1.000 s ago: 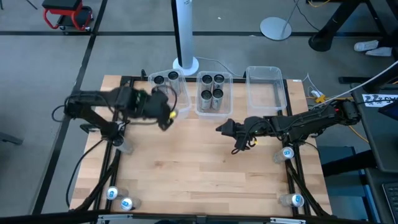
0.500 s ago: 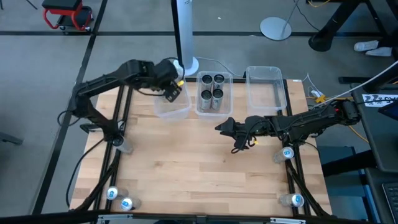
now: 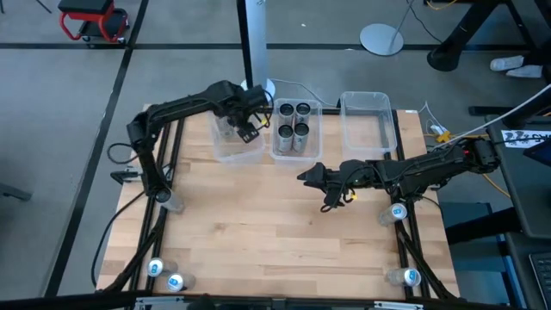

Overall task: Sort soda cans
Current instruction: Put the bottom white and black starfruit soda can into the left transparent bin, then put the white and black starfruit soda can into the left transparent bin

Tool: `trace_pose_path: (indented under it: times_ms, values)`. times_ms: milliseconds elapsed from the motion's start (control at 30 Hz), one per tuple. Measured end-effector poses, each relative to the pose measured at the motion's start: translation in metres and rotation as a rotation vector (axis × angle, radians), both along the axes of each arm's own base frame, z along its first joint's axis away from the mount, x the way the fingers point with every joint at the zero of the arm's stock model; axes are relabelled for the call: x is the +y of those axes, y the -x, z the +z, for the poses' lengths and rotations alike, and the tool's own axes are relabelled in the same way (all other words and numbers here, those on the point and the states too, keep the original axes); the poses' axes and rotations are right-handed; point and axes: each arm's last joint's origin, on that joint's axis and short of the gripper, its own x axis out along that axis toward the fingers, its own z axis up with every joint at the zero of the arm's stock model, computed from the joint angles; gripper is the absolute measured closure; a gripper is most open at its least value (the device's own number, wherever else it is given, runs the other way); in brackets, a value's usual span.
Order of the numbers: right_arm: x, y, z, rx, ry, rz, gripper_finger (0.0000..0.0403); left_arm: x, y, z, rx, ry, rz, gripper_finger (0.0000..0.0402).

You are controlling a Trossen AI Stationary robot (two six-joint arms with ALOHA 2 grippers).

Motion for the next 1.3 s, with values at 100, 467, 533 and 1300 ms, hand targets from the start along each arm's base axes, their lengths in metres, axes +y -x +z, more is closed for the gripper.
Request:
trace_pose_path:
  times_ms: [100, 467, 533, 1300]
  values:
    - [0.000, 0.000, 0.000, 0.001, 0.004, 0.002, 0.0091, 0.012, -0.005, -0.013, 0.024, 0.015, -0.012, 0.0150]
    - [0.000, 0.001, -0.002, 0.023, 0.020, 0.009, 0.0091, 0.034, -0.005, -0.042, -0.040, 0.077, -0.004, 0.0127]
    - [0.000, 0.001, -0.002, 0.026, 0.025, 0.011, 0.0091, 0.034, -0.002, -0.049, -0.022, 0.095, -0.004, 0.0127]
    - [0.000, 0.001, -0.002, 0.027, 0.041, 0.018, 0.0091, 0.019, 0.000, 0.004, 0.005, 0.010, -0.034, 0.0084]
